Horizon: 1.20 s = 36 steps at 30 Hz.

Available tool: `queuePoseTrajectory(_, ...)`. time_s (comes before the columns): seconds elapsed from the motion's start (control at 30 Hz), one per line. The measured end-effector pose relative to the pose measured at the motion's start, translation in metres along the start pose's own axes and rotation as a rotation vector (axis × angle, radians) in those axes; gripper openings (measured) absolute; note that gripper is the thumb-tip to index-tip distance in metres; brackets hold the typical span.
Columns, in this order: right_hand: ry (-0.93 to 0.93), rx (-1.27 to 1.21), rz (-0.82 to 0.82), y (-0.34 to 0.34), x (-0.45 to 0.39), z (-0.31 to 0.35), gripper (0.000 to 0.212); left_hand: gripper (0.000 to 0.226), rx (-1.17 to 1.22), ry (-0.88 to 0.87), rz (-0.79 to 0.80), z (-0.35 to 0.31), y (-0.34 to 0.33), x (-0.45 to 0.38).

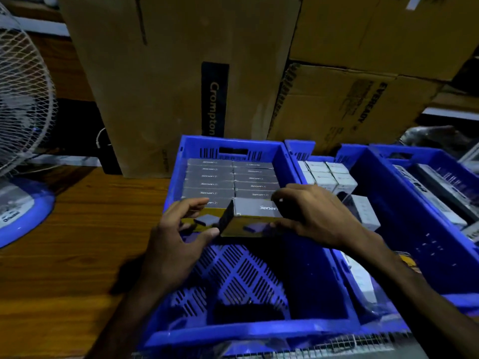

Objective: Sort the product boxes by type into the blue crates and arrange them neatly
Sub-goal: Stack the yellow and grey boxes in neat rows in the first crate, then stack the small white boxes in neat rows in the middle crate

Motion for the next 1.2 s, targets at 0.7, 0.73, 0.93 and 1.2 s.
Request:
queuePoseTrajectory(0.7,-0.158,0.377,0.08,-0.081,-0.055,-0.033,0.035,0.035,-0.126,-0.075,0.226,-0.008,-0.026,0.003)
queuePoseTrajectory(0.73,-0.163,0.376,0.09,-0.085,-0.056,-0.033,0.035,0.035,-0.122,-0.072,0.22,-0.008,-0.025,0.003)
queuePoseTrajectory(0.93,-0.154,0.418,0.09,-0.094,-0.054,-0.029,0.033,0.035,-0.103,-0.074,0.199,-0.008,-0.023,0.004)
queuePoseTrajectory(1.2,-0.256,0.377,0.123,-0.103,-0.052,-0.024,0.032,0.03,-0.112,-0.074,0.23,-0.004,-0.025,0.005)
Point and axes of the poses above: each hand's wrist, its own x-axis away from the middle knuckle, its own y-axis out of the back of the hand, z = x × y, the point moved 10 cm from there along -x, towards the middle knuckle, and after that the axes turned 14 degrees about -y, right-handed, at the moved point
